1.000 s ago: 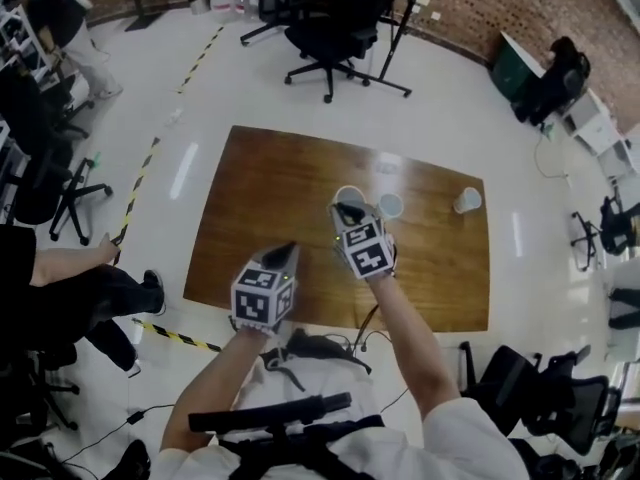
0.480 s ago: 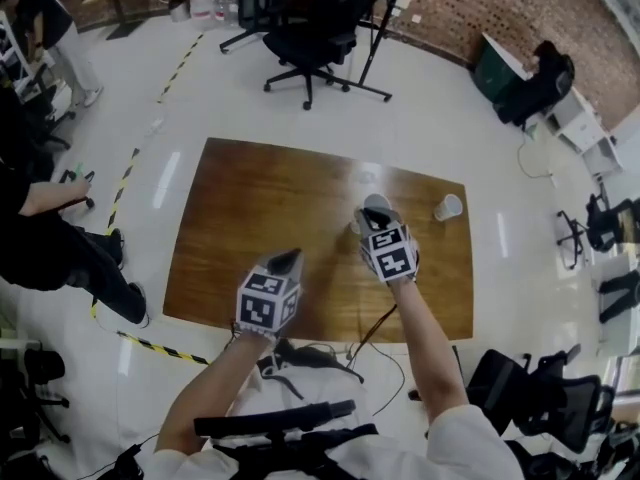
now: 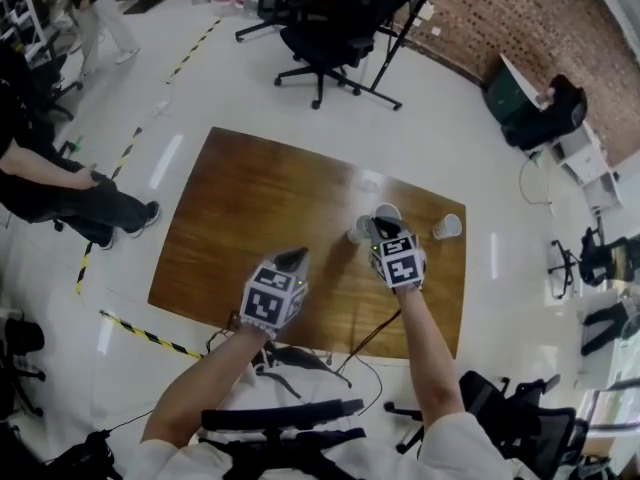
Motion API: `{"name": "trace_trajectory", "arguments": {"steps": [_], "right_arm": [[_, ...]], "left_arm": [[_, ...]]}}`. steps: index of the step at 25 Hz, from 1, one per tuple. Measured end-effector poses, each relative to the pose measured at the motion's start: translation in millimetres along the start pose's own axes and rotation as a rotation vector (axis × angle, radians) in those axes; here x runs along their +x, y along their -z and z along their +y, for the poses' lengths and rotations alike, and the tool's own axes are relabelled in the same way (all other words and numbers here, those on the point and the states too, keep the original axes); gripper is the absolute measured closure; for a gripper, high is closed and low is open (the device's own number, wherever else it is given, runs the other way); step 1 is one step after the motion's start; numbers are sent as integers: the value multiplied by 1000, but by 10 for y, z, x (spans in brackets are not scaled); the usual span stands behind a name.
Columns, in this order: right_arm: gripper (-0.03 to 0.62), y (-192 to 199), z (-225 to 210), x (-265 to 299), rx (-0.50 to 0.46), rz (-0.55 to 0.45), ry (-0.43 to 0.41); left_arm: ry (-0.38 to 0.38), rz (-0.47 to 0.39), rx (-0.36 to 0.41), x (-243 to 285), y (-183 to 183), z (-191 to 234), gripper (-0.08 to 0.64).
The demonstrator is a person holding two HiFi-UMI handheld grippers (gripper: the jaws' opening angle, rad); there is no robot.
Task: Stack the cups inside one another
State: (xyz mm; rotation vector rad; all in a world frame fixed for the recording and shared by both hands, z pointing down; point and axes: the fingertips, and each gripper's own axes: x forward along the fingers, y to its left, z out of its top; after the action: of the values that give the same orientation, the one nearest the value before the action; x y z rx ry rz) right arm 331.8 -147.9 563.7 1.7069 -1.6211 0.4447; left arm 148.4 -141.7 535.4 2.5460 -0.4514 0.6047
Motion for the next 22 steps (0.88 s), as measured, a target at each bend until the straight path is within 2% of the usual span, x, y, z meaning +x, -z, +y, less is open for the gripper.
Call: {"name": "trace_trajectory", "arguments": {"steps": [22], "right_arm": [[558, 324, 213, 468, -44, 86, -71]], "left_arm": [[-44, 24, -34, 42, 102, 224, 561]]}}
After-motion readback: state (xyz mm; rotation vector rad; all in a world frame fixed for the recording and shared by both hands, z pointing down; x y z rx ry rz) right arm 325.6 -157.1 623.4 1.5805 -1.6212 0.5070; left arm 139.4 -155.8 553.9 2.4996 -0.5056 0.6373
